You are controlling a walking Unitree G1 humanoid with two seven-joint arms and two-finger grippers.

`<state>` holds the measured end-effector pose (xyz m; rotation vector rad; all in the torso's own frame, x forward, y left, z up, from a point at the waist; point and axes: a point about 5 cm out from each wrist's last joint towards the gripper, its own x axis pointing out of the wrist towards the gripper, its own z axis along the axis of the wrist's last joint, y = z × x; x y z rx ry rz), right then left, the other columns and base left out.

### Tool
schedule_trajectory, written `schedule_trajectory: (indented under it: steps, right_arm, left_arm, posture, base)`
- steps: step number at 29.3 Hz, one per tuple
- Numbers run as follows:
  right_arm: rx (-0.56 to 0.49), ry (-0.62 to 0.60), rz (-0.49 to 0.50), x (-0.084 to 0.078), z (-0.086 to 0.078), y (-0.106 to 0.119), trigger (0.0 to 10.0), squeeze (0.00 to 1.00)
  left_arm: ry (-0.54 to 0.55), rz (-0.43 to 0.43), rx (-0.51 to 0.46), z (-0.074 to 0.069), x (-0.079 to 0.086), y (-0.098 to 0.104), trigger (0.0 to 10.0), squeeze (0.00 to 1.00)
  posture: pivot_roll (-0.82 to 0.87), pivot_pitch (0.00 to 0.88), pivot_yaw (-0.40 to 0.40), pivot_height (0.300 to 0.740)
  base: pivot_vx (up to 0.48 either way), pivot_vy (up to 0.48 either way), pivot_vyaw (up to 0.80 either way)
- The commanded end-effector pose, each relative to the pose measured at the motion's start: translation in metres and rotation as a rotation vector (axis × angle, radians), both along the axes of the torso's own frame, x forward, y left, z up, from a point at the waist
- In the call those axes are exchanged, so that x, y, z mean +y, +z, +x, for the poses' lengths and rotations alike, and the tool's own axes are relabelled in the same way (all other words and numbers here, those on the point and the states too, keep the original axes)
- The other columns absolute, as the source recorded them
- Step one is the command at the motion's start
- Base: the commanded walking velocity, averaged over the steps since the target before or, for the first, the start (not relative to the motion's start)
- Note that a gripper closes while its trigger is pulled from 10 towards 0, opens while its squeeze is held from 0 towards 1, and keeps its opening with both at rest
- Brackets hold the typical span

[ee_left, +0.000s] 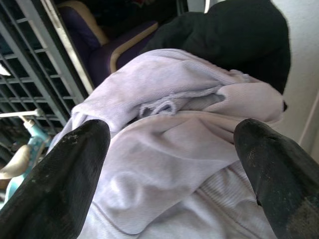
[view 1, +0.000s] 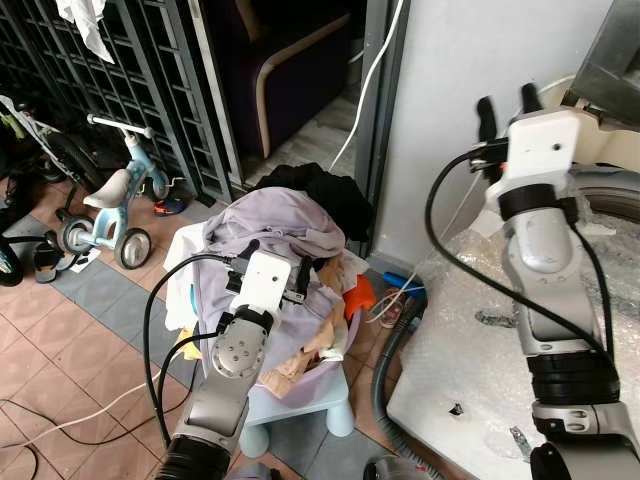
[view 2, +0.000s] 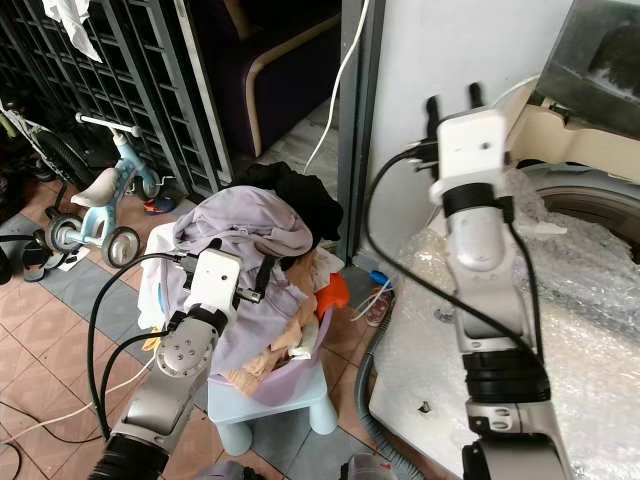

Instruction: Clothes washing

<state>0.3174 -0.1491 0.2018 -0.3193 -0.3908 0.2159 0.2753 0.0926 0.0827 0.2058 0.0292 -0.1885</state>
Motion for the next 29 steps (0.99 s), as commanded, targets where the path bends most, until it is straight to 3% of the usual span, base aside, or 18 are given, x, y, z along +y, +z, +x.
schedule_trajectory:
  steps: [1,3,9,14,19,27,28,29]
  right_arm:
    - [0.006,0.081,-0.013,0.011,-0.005,-0.001,10.0,1.00]
    - [0.090,0.208,-0.027,0.033,-0.015,-0.020,10.0,1.00]
    - [0.240,0.320,-0.036,0.051,-0.025,-0.052,10.0,1.00]
    - [0.325,0.312,-0.019,0.053,-0.024,-0.073,10.0,1.00]
    - [0.419,0.287,-0.024,0.057,-0.019,-0.093,10.0,1.00]
    - [0.476,0.313,-0.066,0.084,-0.001,-0.104,10.0,1.00]
    - [0.489,0.294,-0.100,0.089,0.006,-0.105,10.0,0.75]
    - [0.503,0.263,-0.133,0.089,0.011,-0.107,10.0,0.01]
  left_arm:
    - [0.064,0.016,-0.010,0.002,0.012,0.003,10.0,0.00]
    - [0.154,0.031,-0.001,0.004,0.027,0.001,10.0,0.00]
    - [0.238,0.042,0.000,0.003,0.042,0.003,10.0,0.00]
    - [0.265,0.032,0.034,-0.001,0.047,-0.001,10.0,0.00]
    - [0.257,0.048,0.027,-0.007,0.046,-0.001,10.0,0.00]
    - [0.238,0.052,0.030,-0.011,0.041,0.003,10.0,0.00]
    - [0.239,0.056,0.030,-0.013,0.043,0.005,10.0,0.00]
    - [0.241,0.058,0.031,-0.015,0.045,0.005,10.0,0.00]
  posture:
    - [-0.08,0.000,0.051,0.740]
    - [-0.08,0.000,0.052,0.740]
    - [-0.06,0.000,0.048,0.740]
    - [-0.03,0.000,0.044,0.740]
    - [-0.01,0.000,0.039,0.740]
    - [0.01,0.000,0.039,0.740]
    - [0.04,0.000,0.027,0.740]
    - [0.05,0.000,0.025,0.740]
  base:
    - [0.000,0.000,0.00]
    - [0.000,0.000,0.00]
    - [0.000,0.000,0.00]
    - [0.000,0.111,0.00]
    - [0.000,0.138,0.64]
    - [0.000,0.000,0.00]
    - [0.000,0.000,0.00]
    - [0.000,0.000,0.00]
